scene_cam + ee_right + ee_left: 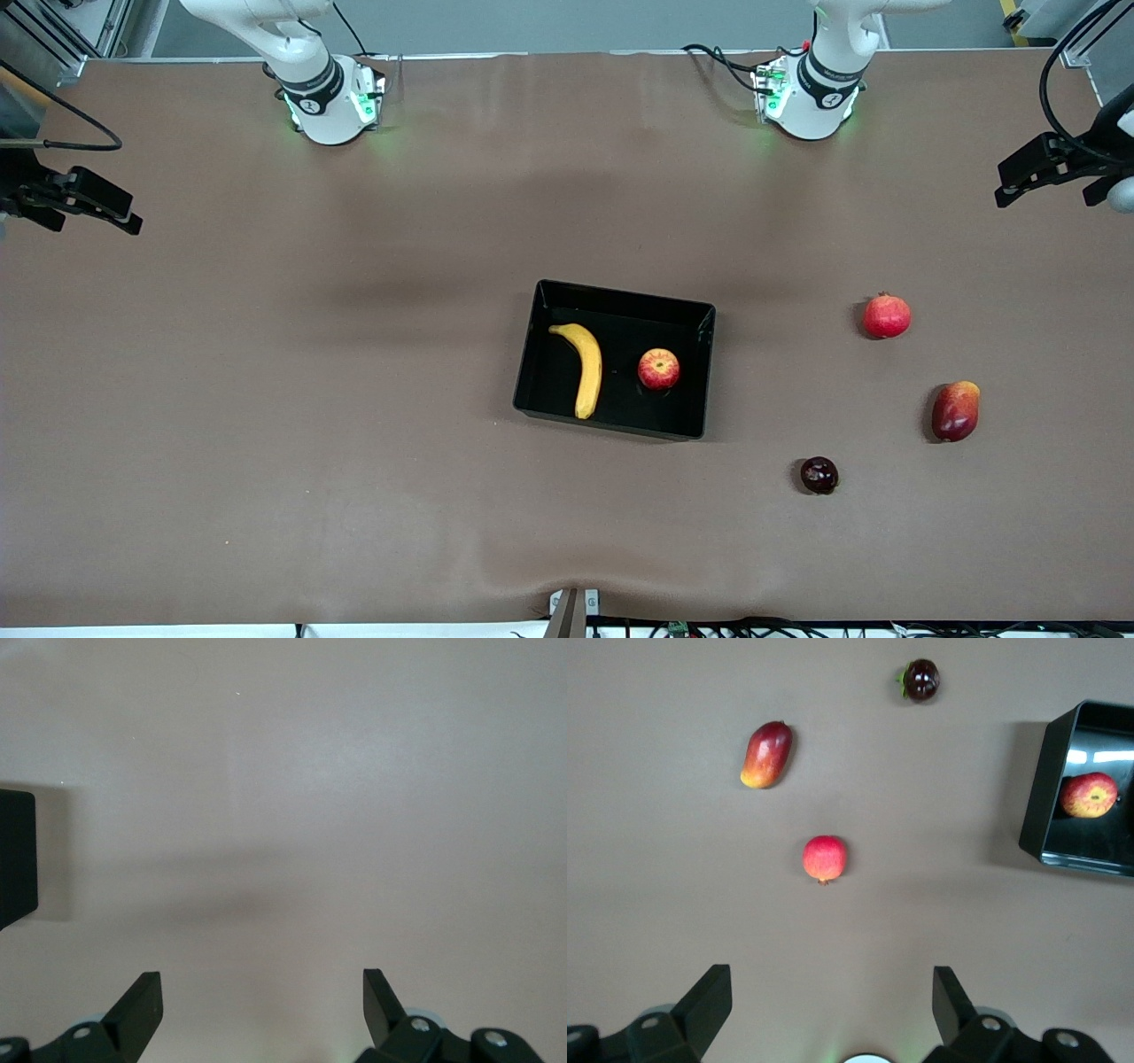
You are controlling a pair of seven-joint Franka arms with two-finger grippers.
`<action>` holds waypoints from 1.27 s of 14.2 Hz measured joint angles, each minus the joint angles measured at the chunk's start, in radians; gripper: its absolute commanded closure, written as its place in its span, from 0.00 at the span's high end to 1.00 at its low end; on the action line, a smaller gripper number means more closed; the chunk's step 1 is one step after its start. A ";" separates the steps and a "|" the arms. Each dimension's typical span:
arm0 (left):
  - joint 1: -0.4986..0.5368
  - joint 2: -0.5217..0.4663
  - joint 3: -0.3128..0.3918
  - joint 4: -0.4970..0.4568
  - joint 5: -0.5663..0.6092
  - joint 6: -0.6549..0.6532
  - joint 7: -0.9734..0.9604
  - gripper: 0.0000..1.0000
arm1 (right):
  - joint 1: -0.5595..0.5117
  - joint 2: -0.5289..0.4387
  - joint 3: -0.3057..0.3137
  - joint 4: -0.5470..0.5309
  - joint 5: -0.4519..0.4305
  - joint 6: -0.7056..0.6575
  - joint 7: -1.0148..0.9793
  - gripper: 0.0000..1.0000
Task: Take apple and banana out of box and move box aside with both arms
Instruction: 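Move the left gripper from rest toward the black tray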
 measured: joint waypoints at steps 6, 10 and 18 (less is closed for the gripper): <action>-0.026 0.077 -0.008 -0.002 -0.043 -0.005 -0.005 1.00 | 0.001 0.000 0.000 0.000 0.000 0.000 0.000 1.00; -0.076 0.122 -0.011 0.000 -0.072 0.067 -0.097 1.00 | 0.002 0.000 0.002 0.000 0.000 0.000 0.000 1.00; -0.170 0.294 -0.013 0.104 -0.120 0.139 -0.447 1.00 | 0.033 0.010 0.003 0.000 0.000 0.000 0.000 1.00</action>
